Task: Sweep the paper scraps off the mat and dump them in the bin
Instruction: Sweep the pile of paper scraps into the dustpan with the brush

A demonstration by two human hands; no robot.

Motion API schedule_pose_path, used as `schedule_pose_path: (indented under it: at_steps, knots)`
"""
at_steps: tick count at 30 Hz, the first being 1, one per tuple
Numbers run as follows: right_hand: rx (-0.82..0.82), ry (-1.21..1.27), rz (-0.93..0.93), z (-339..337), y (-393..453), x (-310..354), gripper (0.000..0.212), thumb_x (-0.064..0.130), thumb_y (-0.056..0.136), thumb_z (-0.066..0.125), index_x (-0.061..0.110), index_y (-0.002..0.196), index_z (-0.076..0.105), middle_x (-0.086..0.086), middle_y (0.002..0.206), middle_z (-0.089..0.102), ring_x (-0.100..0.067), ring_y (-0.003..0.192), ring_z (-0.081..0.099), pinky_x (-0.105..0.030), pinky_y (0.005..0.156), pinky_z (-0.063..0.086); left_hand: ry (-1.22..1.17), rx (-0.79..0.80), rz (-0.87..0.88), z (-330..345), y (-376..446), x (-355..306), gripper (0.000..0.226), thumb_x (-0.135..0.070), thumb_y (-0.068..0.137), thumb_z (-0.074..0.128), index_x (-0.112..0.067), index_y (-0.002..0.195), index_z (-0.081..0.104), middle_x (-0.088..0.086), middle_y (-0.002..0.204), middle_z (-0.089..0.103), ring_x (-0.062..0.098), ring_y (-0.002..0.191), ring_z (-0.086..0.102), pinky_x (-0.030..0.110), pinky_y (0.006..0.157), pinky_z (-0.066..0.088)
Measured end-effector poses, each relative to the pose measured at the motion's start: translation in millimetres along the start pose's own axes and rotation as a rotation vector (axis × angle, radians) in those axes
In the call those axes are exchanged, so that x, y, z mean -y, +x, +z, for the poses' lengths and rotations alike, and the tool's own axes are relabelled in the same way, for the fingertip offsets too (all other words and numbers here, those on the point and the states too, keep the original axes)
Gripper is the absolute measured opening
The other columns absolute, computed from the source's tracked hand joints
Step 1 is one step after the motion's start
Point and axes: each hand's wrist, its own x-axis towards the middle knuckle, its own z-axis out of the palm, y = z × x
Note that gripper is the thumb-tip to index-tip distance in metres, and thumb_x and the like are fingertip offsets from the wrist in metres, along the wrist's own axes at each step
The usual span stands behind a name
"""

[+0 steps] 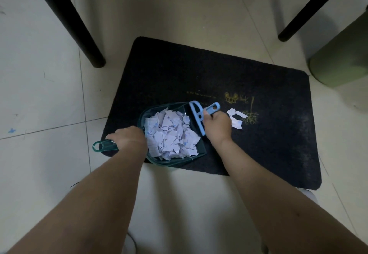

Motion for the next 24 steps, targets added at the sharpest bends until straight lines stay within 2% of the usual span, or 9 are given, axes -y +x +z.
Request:
schedule_pose_path:
  at_steps: [3,5,8,14,19,22,24]
  knots:
    - [-0.171,-0.028,0.035,-29,13,-1,0.038,0.029,0.097,0.048,0.003,0.072,0.059,-0.005,0.064,0.054,-0.027,0.067,0.055,-0.029,0.055,0.039,0.021,-0.010,0.008,-2,-1,-2,0.034,-0.019,0.086,0.054,-0.014,0.120,0.059,0.009,0.119,0.061,0.029,0.115,0.052,0.050,0.102,0.038]
    - [-0.303,-0.087,0.080,-48,25,-10,0.039,0.029,0.097,0.048,-0.004,0.084,0.065,-0.013,0.077,0.064,-0.031,0.077,0.061,-0.033,0.063,0.044,0.025,-0.009,0.009,-4,-2,-4,0.035,-0.019,0.087,0.054,-0.014,0.121,0.058,0.008,0.120,0.060,0.029,0.116,0.052,0.050,0.102,0.037]
    - [-0.415,-0.128,0.150,-71,40,-29,0.034,0.027,0.097,0.048,-0.003,0.095,0.064,-0.019,0.093,0.068,-0.035,0.089,0.064,-0.038,0.076,0.050,0.011,-0.005,0.013,-6,-3,-12,0.036,-0.019,0.087,0.054,-0.015,0.122,0.058,0.008,0.121,0.060,0.029,0.117,0.051,0.050,0.103,0.037]
    - [-0.265,-0.197,0.234,-73,42,-51,0.030,0.026,0.097,0.048,0.000,0.098,0.064,-0.018,0.096,0.067,-0.033,0.090,0.063,-0.037,0.073,0.048,0.013,0.001,0.038,-9,-3,-28,0.037,-0.020,0.087,0.053,-0.015,0.124,0.058,0.008,0.122,0.060,0.030,0.117,0.052,0.051,0.103,0.037]
    - [-0.118,-0.092,0.118,-46,31,-41,0.035,0.031,0.097,0.048,0.005,0.076,0.060,-0.008,0.072,0.059,-0.023,0.065,0.056,-0.032,0.060,0.042,0.013,0.002,0.045,-12,-4,-41,0.039,-0.021,0.088,0.053,-0.015,0.126,0.057,0.009,0.124,0.059,0.030,0.119,0.051,0.053,0.104,0.036]
    - [-0.179,-0.044,0.080,-52,32,-34,0.034,0.029,0.097,0.049,0.004,0.077,0.060,-0.005,0.068,0.057,-0.021,0.060,0.054,-0.032,0.058,0.043,0.006,0.000,0.048,-12,-4,-44,0.040,-0.022,0.088,0.053,-0.015,0.126,0.057,0.009,0.125,0.059,0.031,0.119,0.050,0.053,0.104,0.035]
    - [-0.271,-0.079,0.087,-65,40,-34,0.033,0.027,0.097,0.049,0.001,0.083,0.062,-0.006,0.073,0.058,-0.022,0.066,0.055,-0.031,0.062,0.043,0.008,-0.002,0.049,-12,-3,-45,0.039,-0.021,0.088,0.053,-0.014,0.126,0.057,0.009,0.124,0.059,0.031,0.119,0.050,0.053,0.104,0.036]
